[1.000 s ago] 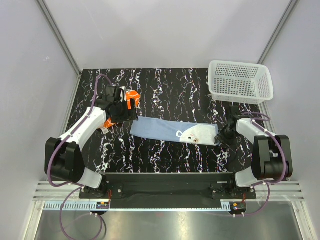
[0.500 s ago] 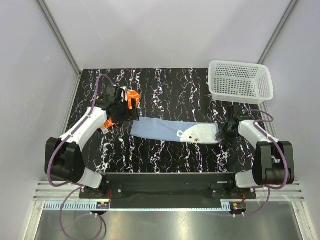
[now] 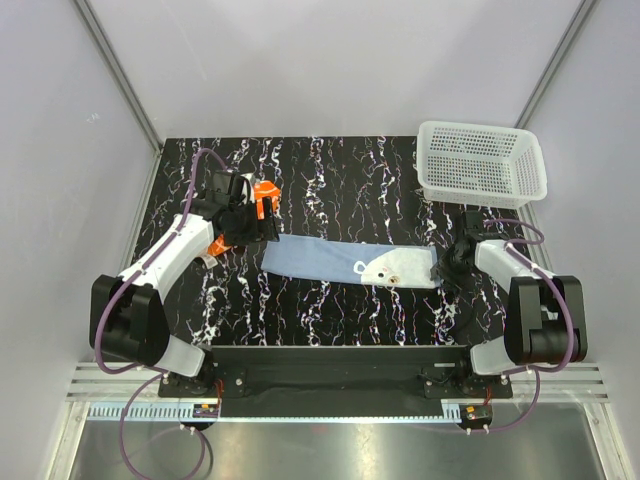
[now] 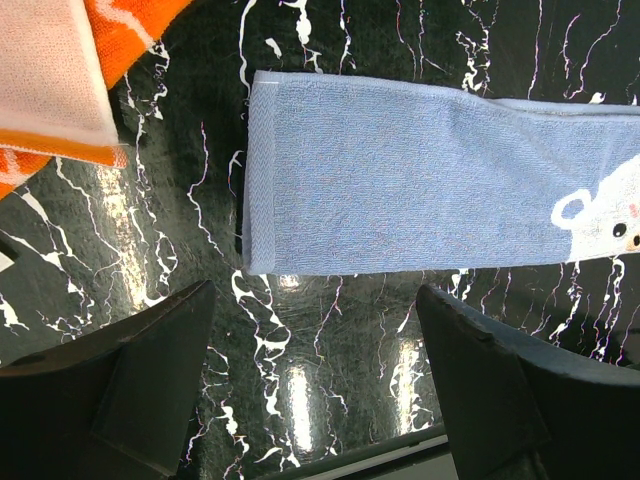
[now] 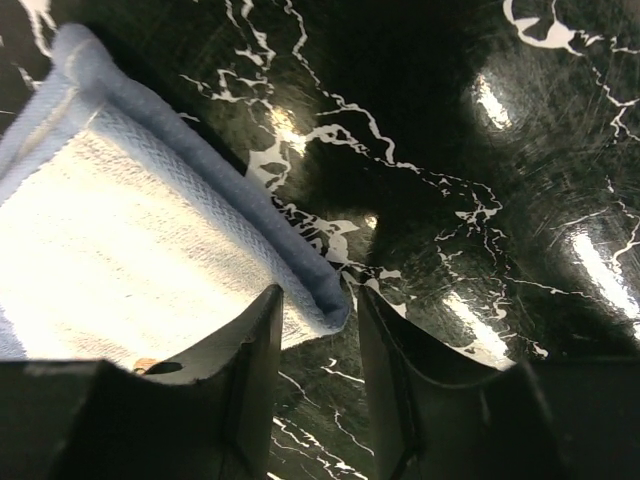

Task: Roll the towels
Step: Fold the towel

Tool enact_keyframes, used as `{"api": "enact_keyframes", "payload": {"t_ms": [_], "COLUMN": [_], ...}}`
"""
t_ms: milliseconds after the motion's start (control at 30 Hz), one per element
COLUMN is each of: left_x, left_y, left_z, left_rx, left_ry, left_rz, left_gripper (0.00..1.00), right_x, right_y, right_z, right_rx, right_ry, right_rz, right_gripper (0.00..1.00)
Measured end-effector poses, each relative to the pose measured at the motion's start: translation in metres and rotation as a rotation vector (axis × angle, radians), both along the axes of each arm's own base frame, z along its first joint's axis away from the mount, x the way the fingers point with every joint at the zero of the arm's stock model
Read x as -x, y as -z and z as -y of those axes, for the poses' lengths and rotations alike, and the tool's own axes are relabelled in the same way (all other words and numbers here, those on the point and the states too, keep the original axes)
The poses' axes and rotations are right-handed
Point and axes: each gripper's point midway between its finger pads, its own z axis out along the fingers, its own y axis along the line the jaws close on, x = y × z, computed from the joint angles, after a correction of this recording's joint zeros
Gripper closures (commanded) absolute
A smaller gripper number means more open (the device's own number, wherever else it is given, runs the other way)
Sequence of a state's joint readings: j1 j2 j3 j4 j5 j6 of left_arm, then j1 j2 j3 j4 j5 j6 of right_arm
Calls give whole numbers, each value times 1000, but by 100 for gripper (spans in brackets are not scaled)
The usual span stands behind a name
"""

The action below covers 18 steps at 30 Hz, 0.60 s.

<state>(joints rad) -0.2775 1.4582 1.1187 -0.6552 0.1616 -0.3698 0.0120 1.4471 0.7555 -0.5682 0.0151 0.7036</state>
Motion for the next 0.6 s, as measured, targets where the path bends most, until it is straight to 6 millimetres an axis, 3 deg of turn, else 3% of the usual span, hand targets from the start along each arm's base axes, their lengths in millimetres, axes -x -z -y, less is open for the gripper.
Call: {"api": "enact_keyframes", "payload": {"t_ms": [133,200,300,600], "left_x": [0,0,0,11], "left_y": [0,0,0,2], "left_z": [0,0,0,-1], "left_rx": [0,0,0,7], "left_ry": [0,0,0,5], "left_rz": [0,0,0,-6], "left_gripper": [13,14,13,14], "right_x": [4,4,4,8], "right_y": [5,5,5,-8], "right_z": [0,1,2,13], "right_rx": [2,4,11,74], "right_ry": [0,-1,1,14], "right_rz": [-15,-14,-16,-55], "right_gripper": [63,81,99,100]}}
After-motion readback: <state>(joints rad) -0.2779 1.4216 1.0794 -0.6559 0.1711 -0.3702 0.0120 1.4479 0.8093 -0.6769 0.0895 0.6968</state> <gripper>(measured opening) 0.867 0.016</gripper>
